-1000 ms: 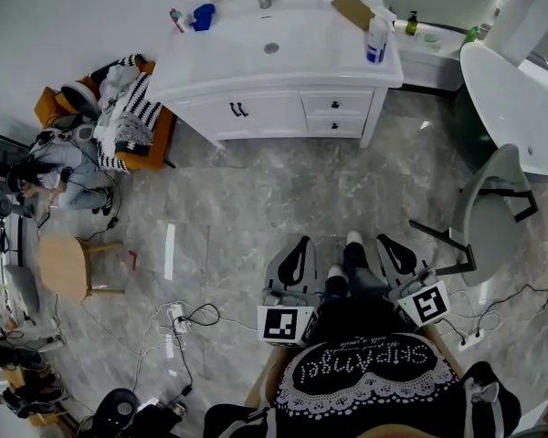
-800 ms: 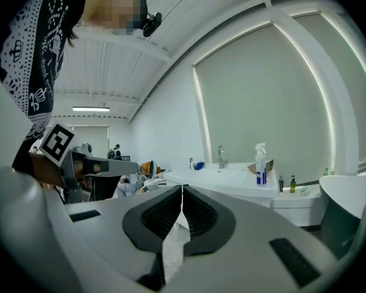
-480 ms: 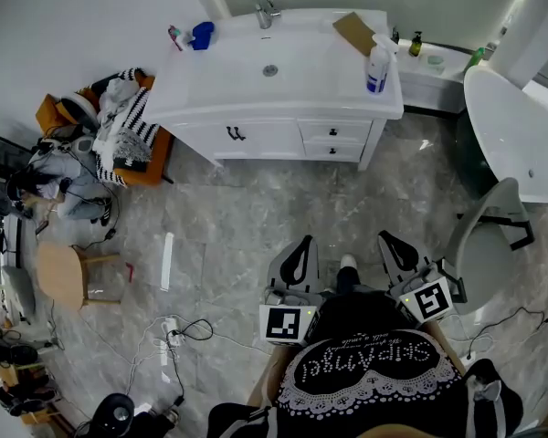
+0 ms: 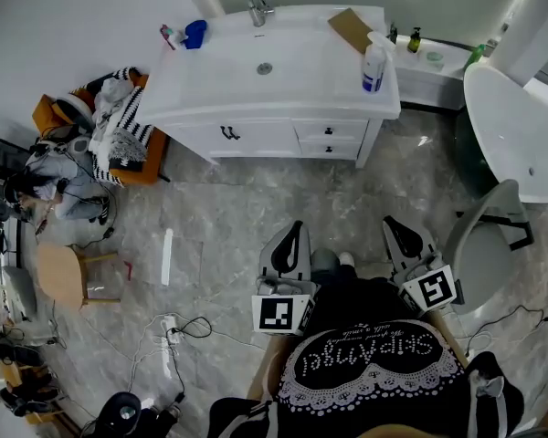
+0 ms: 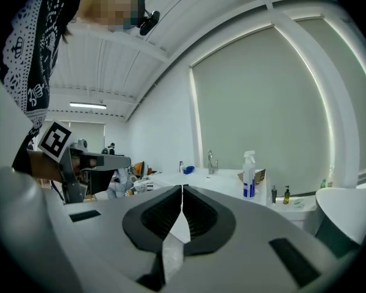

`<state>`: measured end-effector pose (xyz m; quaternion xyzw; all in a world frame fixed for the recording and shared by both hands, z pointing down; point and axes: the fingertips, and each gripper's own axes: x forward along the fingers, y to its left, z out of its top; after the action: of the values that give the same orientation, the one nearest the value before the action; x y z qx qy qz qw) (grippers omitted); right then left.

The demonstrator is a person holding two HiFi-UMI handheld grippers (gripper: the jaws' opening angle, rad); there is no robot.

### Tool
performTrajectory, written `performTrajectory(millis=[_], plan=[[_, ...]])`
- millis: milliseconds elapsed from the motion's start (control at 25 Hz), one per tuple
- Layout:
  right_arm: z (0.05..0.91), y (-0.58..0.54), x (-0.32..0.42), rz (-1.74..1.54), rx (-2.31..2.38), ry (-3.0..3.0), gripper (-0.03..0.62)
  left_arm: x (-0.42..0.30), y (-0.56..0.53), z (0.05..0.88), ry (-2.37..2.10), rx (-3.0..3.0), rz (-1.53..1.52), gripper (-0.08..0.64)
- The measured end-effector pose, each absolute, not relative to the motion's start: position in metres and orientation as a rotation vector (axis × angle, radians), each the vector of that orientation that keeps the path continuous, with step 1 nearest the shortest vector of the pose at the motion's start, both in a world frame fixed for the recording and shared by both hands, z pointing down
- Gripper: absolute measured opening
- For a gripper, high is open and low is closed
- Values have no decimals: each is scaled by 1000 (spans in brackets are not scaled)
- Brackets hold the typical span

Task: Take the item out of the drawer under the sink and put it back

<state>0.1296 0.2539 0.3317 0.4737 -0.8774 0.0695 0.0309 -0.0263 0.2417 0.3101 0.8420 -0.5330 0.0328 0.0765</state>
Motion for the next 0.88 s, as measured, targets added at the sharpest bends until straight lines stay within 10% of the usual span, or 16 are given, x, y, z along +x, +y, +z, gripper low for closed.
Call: performTrajectory(millis=[880], plan=[[326, 171, 46, 239, 1671, -2599, 20, -102, 136, 300, -1410, 2641, 108, 5]])
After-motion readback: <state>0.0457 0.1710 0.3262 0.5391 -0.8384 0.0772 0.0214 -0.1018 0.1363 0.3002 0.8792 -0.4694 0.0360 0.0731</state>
